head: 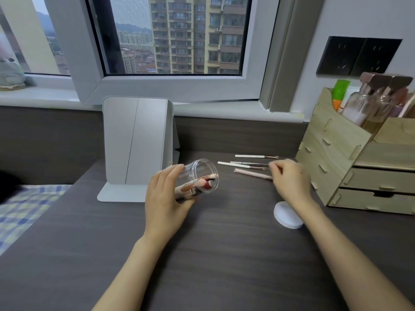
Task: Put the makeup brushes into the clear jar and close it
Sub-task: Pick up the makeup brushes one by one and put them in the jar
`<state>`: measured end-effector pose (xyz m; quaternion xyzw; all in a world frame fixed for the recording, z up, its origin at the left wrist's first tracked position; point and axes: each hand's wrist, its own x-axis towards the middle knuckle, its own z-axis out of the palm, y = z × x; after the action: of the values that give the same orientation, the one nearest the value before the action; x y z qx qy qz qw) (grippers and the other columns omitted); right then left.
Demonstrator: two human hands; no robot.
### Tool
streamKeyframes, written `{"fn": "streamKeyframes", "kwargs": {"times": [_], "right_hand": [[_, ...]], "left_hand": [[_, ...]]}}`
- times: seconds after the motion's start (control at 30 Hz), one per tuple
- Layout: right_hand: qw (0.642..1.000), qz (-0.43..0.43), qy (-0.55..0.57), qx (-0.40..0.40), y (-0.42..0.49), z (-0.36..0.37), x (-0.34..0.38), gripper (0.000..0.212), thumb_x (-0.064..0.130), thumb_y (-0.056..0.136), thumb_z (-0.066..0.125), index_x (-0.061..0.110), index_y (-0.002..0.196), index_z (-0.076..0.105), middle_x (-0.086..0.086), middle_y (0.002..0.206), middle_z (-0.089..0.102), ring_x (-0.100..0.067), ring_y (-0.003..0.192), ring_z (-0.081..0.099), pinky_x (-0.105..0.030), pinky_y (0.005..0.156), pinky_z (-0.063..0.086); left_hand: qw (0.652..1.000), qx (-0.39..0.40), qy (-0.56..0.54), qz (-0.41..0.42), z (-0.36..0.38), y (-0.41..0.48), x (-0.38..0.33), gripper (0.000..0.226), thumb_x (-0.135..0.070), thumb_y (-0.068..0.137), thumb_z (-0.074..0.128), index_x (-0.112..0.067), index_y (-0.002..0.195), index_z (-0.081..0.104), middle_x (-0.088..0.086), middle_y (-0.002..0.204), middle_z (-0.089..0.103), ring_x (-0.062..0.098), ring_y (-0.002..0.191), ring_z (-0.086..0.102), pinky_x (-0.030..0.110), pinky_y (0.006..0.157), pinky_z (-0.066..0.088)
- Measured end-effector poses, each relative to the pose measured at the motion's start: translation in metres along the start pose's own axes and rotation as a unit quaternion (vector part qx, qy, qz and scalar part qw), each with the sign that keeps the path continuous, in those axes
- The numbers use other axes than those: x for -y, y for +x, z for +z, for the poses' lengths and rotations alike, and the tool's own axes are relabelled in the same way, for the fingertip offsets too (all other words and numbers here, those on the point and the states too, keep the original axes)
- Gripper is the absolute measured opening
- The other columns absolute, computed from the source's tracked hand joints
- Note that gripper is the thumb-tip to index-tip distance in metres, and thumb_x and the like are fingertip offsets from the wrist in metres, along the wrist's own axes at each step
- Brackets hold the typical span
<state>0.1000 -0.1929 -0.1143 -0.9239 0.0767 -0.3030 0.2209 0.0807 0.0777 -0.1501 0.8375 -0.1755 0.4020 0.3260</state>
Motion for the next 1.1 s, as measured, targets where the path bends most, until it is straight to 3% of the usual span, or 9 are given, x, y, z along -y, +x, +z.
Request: {"fn": "streamKeyframes", "kwargs": {"times": [0.13, 0.27, 0.33, 0.5, 0.63, 0.77, 0.87, 1.0, 1.1], "right_hand": [[0.962, 0.005, -0.231, 0.146, 0.014, 0.023, -0.046, 0.029, 0.027, 0.094, 0.047, 0.019, 0.116, 0.065, -0.012, 0.115, 0.064, -0.036, 0.104, 0.053, -0.038, 0.083, 0.043], [0.952, -0.018, -0.27, 0.147, 0.017, 0.032, -0.057, 0.026, 0.031, 0.092, 0.053, 0.023, 0.114, 0.065, -0.008, 0.112, 0.064, -0.032, 0.103, 0.052, -0.039, 0.083, 0.042], [0.964, -0.01, -0.233, 0.125, 0.016, 0.032, -0.056, 0.022, 0.027, 0.09, 0.056, 0.019, 0.107, 0.068, -0.009, 0.106, 0.066, -0.032, 0.099, 0.052, -0.039, 0.08, 0.042], [0.997, 0.039, 0.031, 0.053, 0.003, 0.006, -0.043, 0.015, 0.012, 0.088, 0.058, 0.007, 0.096, 0.07, -0.013, 0.094, 0.067, -0.028, 0.087, 0.057, -0.033, 0.072, 0.041], [0.973, 0.048, 0.225, 0.023, -0.02, -0.037, -0.018, 0.014, 0.009, 0.09, 0.056, 0.014, 0.092, 0.069, 0.003, 0.082, 0.065, 0.005, 0.069, 0.056, -0.004, 0.061, 0.04], [0.922, 0.031, 0.386, 0.002, -0.038, -0.074, 0.015, 0.02, 0.008, 0.092, 0.054, 0.024, 0.088, 0.067, 0.012, 0.073, 0.063, 0.008, 0.062, 0.055, -0.003, 0.061, 0.04], [0.927, -0.02, 0.373, -0.005, -0.048, -0.083, 0.042, 0.017, 0.009, 0.091, 0.055, 0.021, 0.091, 0.067, 0.012, 0.077, 0.064, 0.004, 0.068, 0.057, -0.005, 0.064, 0.042], [0.954, -0.153, 0.251, -0.054, -0.054, -0.063, 0.073, 0.016, 0.019, 0.087, 0.055, 0.013, 0.092, 0.069, 0.008, 0.079, 0.062, -0.009, 0.074, 0.053, -0.015, 0.07, 0.041], [0.952, -0.233, 0.182, -0.083, -0.053, -0.034, 0.083, 0.012, 0.013, 0.084, 0.061, 0.006, 0.089, 0.07, -0.001, 0.082, 0.069, -0.015, 0.076, 0.055, -0.016, 0.074, 0.039]], "left_hand": [[1.0, 0.0, -0.005, 0.008, 0.002, 0.0, -0.001, 0.08, -0.01, 0.051, 0.089, -0.011, 0.12, 0.049, 0.012, 0.114, 0.061, 0.02, 0.105, 0.045, 0.021, 0.09, 0.031], [1.0, 0.002, -0.003, 0.002, 0.002, 0.001, 0.002, 0.08, -0.012, 0.052, 0.089, -0.012, 0.121, 0.049, 0.011, 0.115, 0.061, 0.02, 0.106, 0.045, 0.022, 0.091, 0.031], [1.0, 0.001, -0.001, -0.002, 0.002, 0.0, 0.003, 0.08, -0.012, 0.053, 0.089, -0.012, 0.121, 0.049, 0.011, 0.115, 0.061, 0.02, 0.106, 0.045, 0.022, 0.091, 0.031], [1.0, -0.003, 0.001, -0.006, 0.002, 0.001, 0.003, 0.078, -0.013, 0.053, 0.089, -0.011, 0.121, 0.05, 0.011, 0.114, 0.061, 0.02, 0.105, 0.046, 0.023, 0.089, 0.032], [1.0, -0.003, 0.002, -0.003, 0.003, 0.001, 0.003, 0.076, -0.017, 0.055, 0.089, -0.01, 0.12, 0.051, 0.011, 0.113, 0.061, 0.02, 0.104, 0.046, 0.022, 0.089, 0.032], [1.0, -0.003, 0.005, 0.003, 0.002, 0.0, 0.0, 0.076, -0.016, 0.054, 0.089, -0.01, 0.119, 0.052, 0.011, 0.113, 0.061, 0.02, 0.104, 0.046, 0.022, 0.088, 0.032], [1.0, 0.003, 0.004, 0.011, 0.002, -0.001, -0.002, 0.074, -0.018, 0.056, 0.089, -0.01, 0.119, 0.052, 0.009, 0.114, 0.061, 0.02, 0.104, 0.046, 0.023, 0.088, 0.033], [1.0, 0.004, -0.005, 0.027, 0.001, -0.001, -0.006, 0.073, -0.017, 0.056, 0.088, -0.01, 0.119, 0.052, 0.008, 0.113, 0.061, 0.02, 0.104, 0.047, 0.023, 0.089, 0.033], [0.999, 0.005, -0.013, 0.041, 0.001, -0.002, -0.008, 0.074, -0.014, 0.055, 0.089, -0.01, 0.119, 0.051, 0.008, 0.114, 0.061, 0.02, 0.104, 0.046, 0.023, 0.09, 0.033]]}}
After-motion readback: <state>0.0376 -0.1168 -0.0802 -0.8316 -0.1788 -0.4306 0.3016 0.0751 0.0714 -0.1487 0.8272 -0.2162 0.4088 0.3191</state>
